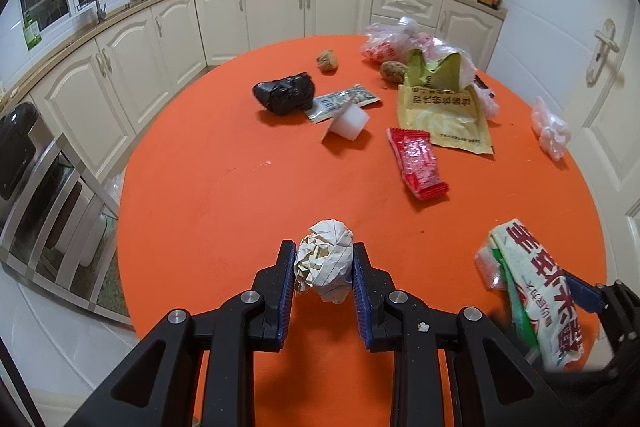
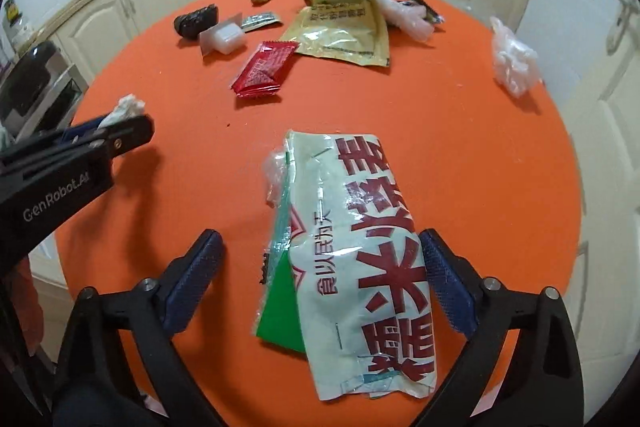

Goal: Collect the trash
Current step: 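Carry the crumpled paper in the left gripper while the right carries the snack bag to the bin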

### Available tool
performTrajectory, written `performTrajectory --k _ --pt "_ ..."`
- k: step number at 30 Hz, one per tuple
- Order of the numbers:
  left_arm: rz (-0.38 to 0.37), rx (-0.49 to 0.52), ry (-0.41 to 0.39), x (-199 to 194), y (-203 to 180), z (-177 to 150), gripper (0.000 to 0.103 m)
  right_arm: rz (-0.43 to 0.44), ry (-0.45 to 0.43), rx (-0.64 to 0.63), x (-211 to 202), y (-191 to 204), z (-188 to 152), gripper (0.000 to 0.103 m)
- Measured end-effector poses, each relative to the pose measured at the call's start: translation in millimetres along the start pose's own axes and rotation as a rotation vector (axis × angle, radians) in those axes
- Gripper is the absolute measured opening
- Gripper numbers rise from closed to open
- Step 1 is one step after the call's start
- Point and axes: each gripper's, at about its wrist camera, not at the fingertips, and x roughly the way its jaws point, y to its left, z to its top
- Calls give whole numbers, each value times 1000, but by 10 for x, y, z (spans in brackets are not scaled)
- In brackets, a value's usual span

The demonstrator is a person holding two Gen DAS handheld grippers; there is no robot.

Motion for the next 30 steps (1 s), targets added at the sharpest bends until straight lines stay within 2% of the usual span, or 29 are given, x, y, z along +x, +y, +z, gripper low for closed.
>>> performTrajectory --k 2,6,8,17,21,25,30 --pt "-5 -7 -1 -4 37 -3 23 37 9 26 -11 -62 21 67" --pt "-7 -9 -4 -27 48 -8 23 26 11 16 -4 -4 44 67" --pt "-6 -7 -11 -52 31 -8 23 65 3 33 -38 -44 57 67" --pt "1 9 -77 -341 -106 85 23 31 -171 45 -569 -171 320 67" --pt "-5 25 -148 -614 -214 167 23 23 -259 48 -872 -211 449 67" --pt "0 64 -254 -975 -364 244 23 20 -347 57 -1167 -274 530 67" --pt "-18 79 -347 -1347 -506 222 22 22 -439 71 -1498 -331 569 67"
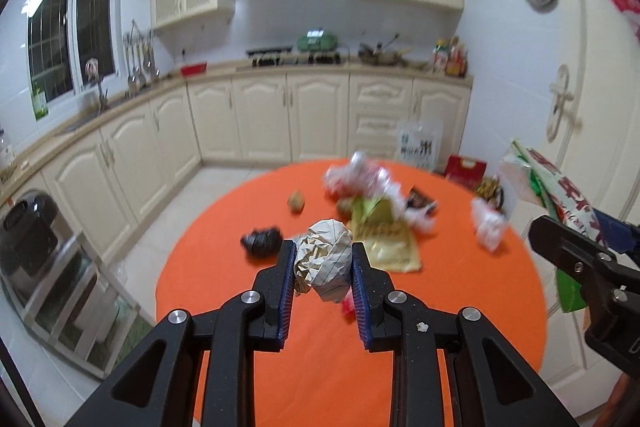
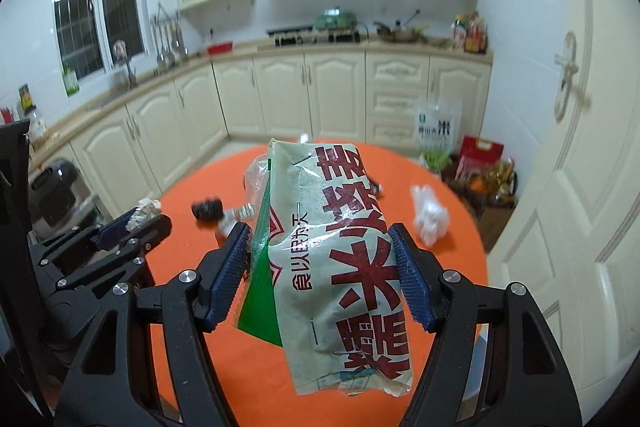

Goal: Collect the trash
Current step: 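Carry the crumpled paper in the left gripper while the right carries the snack bag to the bin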

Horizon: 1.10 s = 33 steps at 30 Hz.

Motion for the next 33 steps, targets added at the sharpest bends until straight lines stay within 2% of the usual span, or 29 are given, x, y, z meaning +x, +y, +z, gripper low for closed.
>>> performTrajectory --k 4,9,16,19,23,28,33 --pt "4 13 -71 -291 -91 50 22 -10 -63 6 -193 -11 88 67" --pt "-11 33 -114 -505 -188 6 22 -24 -108 7 -342 -34 122 67" --pt "-32 72 -112 -554 -399 -84 22 -41 -121 26 -410 -107 82 67" --pt "-62 94 -95 -452 -572 -79 22 -82 -123 58 -467 -245 22 67" --pt "-152 151 -65 -349 -941 -75 22 -176 -107 130 -555 -652 -137 67" --pt "-291 254 -8 -210 -1620 -212 22 -304 -76 240 -719 -1304 -430 67" --pt "-431 356 94 60 -2375 -397 22 -463 -1 355 -824 -2009 -830 67"
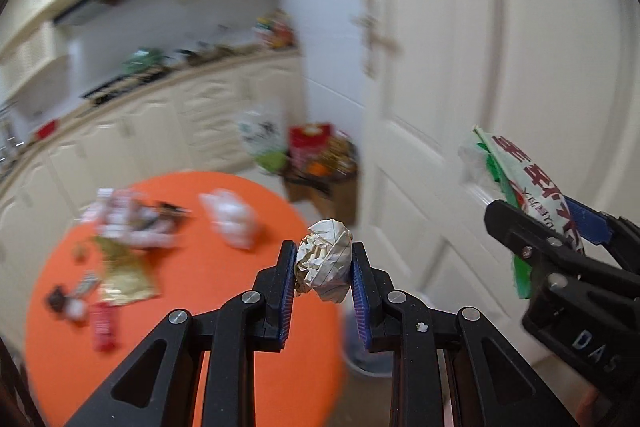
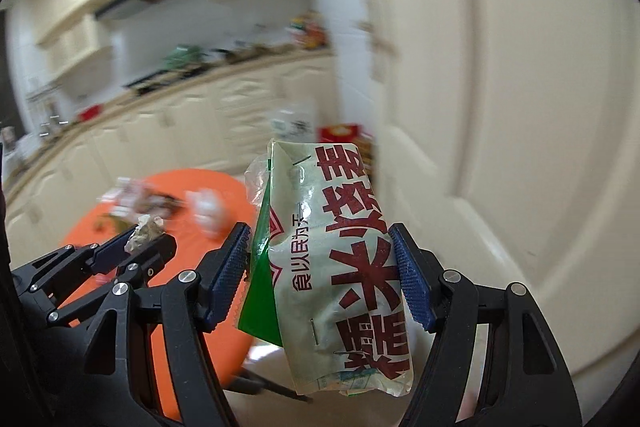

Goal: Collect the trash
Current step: 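Carry the crumpled paper in the left gripper while the right carries the snack bag to the bin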

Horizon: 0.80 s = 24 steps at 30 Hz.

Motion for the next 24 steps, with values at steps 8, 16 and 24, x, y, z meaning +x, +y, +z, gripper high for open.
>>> performTrajectory --k 8,16,24 --pt "-78 83 205 1113 -611 -22 22 -128 183 106 657 -851 -391 67" --pt "-40 127 412 2351 -861 -359 22 -170 411 117 1565 -1183 -926 67" --pt "-71 125 556 3525 -1058 -579 23 -168 534 92 2287 -1276 -1254 67"
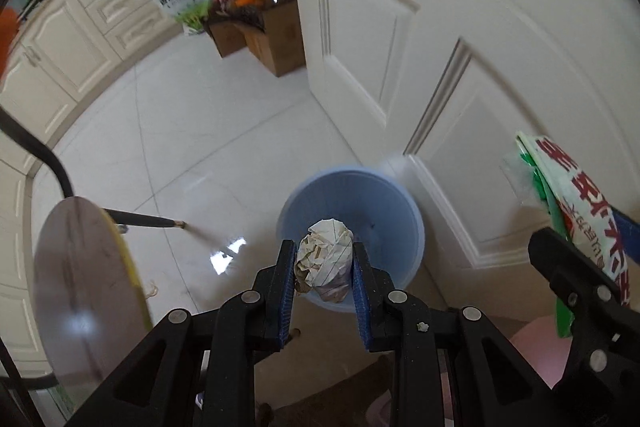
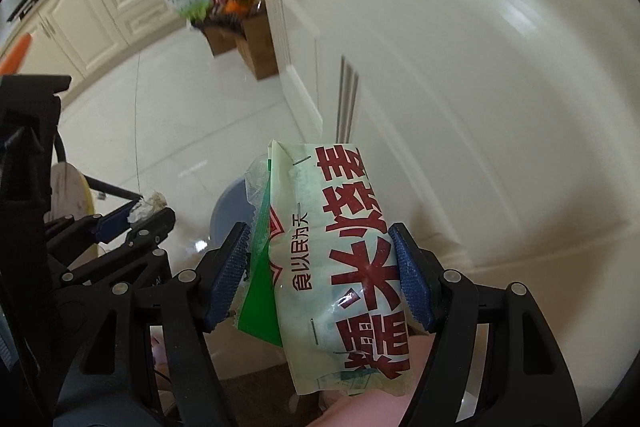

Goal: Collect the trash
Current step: 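Carry the crumpled paper in the left gripper while the right carries the snack bag to the bin, then open both grippers over the blue bin to drop paper and snack bag, then move both grippers back from the bin to the orange table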

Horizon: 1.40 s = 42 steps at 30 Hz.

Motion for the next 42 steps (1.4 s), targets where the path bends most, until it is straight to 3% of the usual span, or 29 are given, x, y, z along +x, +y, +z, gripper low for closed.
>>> performTrajectory --k 6,10,13,15,16,21,31,39,42 --pt "-40 15 44 545 140 177 28 51 64 -27 399 18 61 68" --pt "-46 18 90 773 239 179 49 87 107 -34 613 15 112 69" --pt "-54 10 96 871 269 193 51 89 113 -41 693 14 126 71" --pt "-49 5 103 932 281 224 54 74 119 -44 722 4 136 83" --pt "-45 7 105 931 283 204 54 66 121 -47 723 -6 132 85" --pt "-58 -7 120 940 291 182 56 40 144 -30 707 -60 116 85" --pt "-56 3 120 534 202 -54 56 -12 131 -23 390 -102 5 85" --pt "-83 25 30 -197 -84 -261 56 -85 40 24 -278 -227 -141 85" --pt "-78 24 -1 -524 -120 -358 56 -72 -15 63 -624 -296 -200 87"
